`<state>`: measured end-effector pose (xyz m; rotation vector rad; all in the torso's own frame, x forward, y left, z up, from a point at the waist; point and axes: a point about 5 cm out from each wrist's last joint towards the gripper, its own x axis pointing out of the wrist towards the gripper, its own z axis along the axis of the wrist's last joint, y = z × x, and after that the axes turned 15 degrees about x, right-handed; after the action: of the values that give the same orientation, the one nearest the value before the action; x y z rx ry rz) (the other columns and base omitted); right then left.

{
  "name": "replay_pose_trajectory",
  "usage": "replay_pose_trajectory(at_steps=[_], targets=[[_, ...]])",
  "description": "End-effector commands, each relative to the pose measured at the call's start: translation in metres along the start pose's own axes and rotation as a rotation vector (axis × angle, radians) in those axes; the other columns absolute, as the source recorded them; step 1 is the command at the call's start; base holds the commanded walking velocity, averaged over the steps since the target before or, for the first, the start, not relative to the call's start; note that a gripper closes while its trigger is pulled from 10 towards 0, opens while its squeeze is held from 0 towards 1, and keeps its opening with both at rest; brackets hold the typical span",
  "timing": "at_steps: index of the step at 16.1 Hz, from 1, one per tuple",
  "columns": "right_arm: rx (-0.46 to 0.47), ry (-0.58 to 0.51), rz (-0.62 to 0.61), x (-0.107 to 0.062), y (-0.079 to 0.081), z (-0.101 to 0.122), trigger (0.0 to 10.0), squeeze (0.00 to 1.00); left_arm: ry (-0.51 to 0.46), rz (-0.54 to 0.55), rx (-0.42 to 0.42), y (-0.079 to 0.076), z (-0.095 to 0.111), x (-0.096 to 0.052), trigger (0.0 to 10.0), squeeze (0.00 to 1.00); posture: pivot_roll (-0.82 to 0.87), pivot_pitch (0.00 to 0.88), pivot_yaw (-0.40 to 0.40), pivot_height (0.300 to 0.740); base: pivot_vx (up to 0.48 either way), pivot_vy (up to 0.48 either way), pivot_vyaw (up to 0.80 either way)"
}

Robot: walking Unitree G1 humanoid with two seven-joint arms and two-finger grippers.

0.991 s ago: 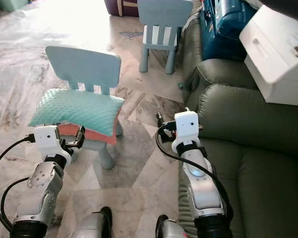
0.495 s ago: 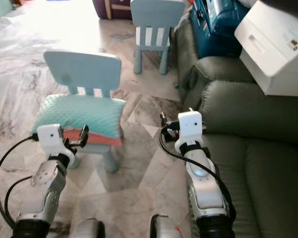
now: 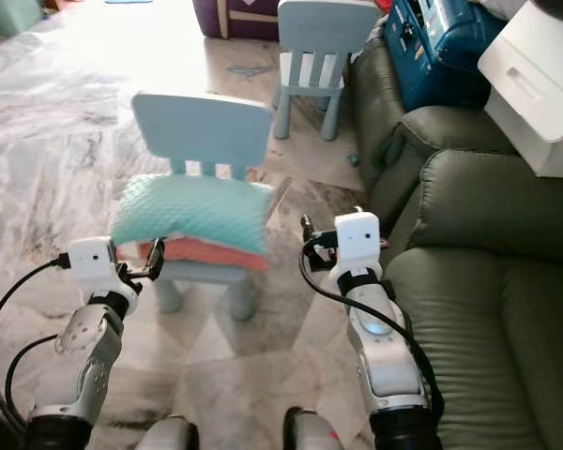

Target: Move the pillow to the sofa

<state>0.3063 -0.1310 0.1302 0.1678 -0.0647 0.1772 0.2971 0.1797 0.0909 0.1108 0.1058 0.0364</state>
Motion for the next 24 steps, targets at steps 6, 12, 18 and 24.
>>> replay_pose_trajectory(at_steps=[6,12,18,24], targets=[[0.005,-0.012,0.019,0.001,0.007,0.002,10.0,0.00,0.036,0.021,0.017,0.007,-0.007,-0.003,10.0,0.00,-0.04,0.230,-0.029,0.740,0.000,0.480,0.00],[0.002,-0.013,0.018,0.001,0.006,0.002,10.0,0.00,-0.003,0.033,0.055,0.012,-0.001,0.000,10.0,0.00,-0.04,0.225,-0.027,0.740,0.000,0.080,0.00],[-0.001,-0.017,0.017,0.002,0.005,0.002,10.0,0.00,-0.033,0.046,0.027,0.017,0.007,0.006,10.0,0.00,-0.03,0.207,-0.027,0.740,0.000,0.000,0.00],[0.003,-0.018,0.027,0.004,0.009,0.002,10.0,0.00,-0.035,0.024,0.039,0.016,0.005,0.005,10.0,0.00,-0.03,0.201,-0.025,0.740,0.000,0.000,0.00]])
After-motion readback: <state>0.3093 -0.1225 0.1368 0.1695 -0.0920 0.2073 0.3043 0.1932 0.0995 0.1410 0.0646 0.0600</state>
